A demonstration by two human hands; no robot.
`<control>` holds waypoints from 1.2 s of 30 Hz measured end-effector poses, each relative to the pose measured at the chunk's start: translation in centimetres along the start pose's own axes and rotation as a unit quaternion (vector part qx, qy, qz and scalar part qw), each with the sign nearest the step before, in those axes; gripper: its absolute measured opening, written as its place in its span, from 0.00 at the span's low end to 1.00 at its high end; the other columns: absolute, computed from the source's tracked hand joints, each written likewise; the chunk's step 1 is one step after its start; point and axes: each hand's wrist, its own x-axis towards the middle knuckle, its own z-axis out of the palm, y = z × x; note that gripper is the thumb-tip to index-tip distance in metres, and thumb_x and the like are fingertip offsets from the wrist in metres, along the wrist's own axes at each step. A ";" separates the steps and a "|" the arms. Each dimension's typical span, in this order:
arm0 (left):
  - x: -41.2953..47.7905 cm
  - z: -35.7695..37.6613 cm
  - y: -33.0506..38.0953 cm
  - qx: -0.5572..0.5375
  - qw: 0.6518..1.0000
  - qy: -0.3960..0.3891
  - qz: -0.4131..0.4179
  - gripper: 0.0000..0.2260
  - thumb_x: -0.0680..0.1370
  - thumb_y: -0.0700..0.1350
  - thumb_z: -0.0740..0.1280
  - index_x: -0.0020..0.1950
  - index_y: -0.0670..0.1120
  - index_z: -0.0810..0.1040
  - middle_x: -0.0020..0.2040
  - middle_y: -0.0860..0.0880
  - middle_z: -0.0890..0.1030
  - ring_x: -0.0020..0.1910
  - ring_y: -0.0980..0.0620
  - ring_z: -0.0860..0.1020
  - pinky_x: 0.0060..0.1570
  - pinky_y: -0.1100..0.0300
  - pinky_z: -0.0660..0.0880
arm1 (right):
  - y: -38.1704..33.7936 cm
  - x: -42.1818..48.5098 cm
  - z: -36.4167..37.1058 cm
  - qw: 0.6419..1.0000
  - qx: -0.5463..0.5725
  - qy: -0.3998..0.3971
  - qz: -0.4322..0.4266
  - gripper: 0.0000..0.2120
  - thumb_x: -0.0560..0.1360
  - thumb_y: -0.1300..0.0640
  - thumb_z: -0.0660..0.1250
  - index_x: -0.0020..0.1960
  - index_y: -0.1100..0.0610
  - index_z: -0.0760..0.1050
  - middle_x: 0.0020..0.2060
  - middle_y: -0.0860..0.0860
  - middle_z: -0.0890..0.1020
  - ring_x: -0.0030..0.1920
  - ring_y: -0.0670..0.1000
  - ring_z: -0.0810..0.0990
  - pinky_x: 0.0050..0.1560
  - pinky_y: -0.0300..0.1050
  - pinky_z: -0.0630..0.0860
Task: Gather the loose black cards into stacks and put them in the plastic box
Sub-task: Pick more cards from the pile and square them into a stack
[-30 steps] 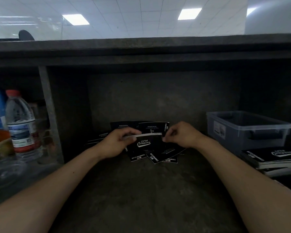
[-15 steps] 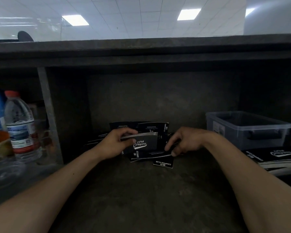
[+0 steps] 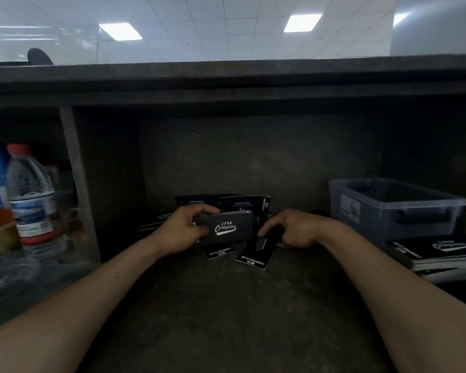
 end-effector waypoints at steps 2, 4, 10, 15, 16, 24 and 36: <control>0.1 0.0 -0.1 0.001 1.000 0.001 0.003 0.23 0.75 0.30 0.67 0.60 0.55 0.78 0.55 0.50 0.83 0.56 0.53 0.81 0.59 0.57 0.78 | -0.4 -0.4 -0.4 0.999 -0.014 -0.036 0.001 0.29 0.72 0.67 0.65 0.66 0.39 0.76 0.69 0.46 0.73 0.65 0.48 0.74 0.59 0.35 0.69; 0.1 0.0 -0.1 -0.003 1.000 -0.001 0.004 0.23 0.75 0.30 0.67 0.61 0.54 0.78 0.55 0.49 0.83 0.56 0.53 0.81 0.59 0.57 0.78 | -0.9 -0.8 -0.9 0.998 -0.008 -0.056 0.010 0.26 0.72 0.61 0.71 0.65 0.37 0.76 0.64 0.44 0.73 0.60 0.46 0.74 0.58 0.37 0.71; -0.1 0.0 0.2 -0.004 1.000 -0.009 0.002 0.24 0.74 0.28 0.66 0.65 0.48 0.77 0.58 0.47 0.82 0.58 0.51 0.81 0.60 0.54 0.78 | -0.6 -0.5 -1.1 0.997 0.018 -0.078 0.000 0.24 0.70 0.56 0.77 0.64 0.44 0.79 0.45 0.37 0.76 0.44 0.37 0.75 0.42 0.29 0.70; -0.4 0.1 0.7 -0.013 1.000 -0.023 -0.004 0.25 0.73 0.26 0.66 0.67 0.47 0.76 0.59 0.47 0.81 0.58 0.53 0.80 0.58 0.60 0.78 | 0.0 -0.4 -1.3 0.997 0.032 -0.075 -0.016 0.22 0.67 0.56 0.79 0.60 0.43 0.81 0.56 0.35 0.78 0.59 0.42 0.76 0.64 0.42 0.71; -0.5 0.1 0.8 -0.019 1.000 -0.025 -0.004 0.25 0.74 0.26 0.66 0.67 0.46 0.76 0.59 0.47 0.81 0.57 0.54 0.80 0.57 0.62 0.78 | 0.1 -0.3 -1.2 0.997 0.038 -0.071 -0.021 0.22 0.67 0.55 0.80 0.58 0.42 0.82 0.60 0.37 0.78 0.62 0.44 0.75 0.67 0.45 0.71; -0.6 0.0 0.8 -0.015 0.999 -0.039 -0.009 0.29 0.66 0.43 0.82 0.65 0.52 0.76 0.57 0.53 0.82 0.56 0.58 0.81 0.57 0.65 0.77 | 0.4 0.8 0.1 0.996 0.072 -0.025 -0.036 0.14 0.66 0.45 0.80 0.50 0.39 0.84 0.59 0.39 0.81 0.57 0.41 0.78 0.66 0.44 0.72; -0.6 -0.1 0.7 -0.001 0.999 -0.048 0.017 0.25 0.73 0.29 0.71 0.67 0.47 0.75 0.60 0.49 0.81 0.59 0.56 0.79 0.58 0.67 0.76 | 0.8 1.3 0.5 0.994 0.093 -0.004 -0.051 0.21 0.62 0.48 0.83 0.53 0.40 0.83 0.42 0.35 0.78 0.49 0.40 0.78 0.55 0.39 0.73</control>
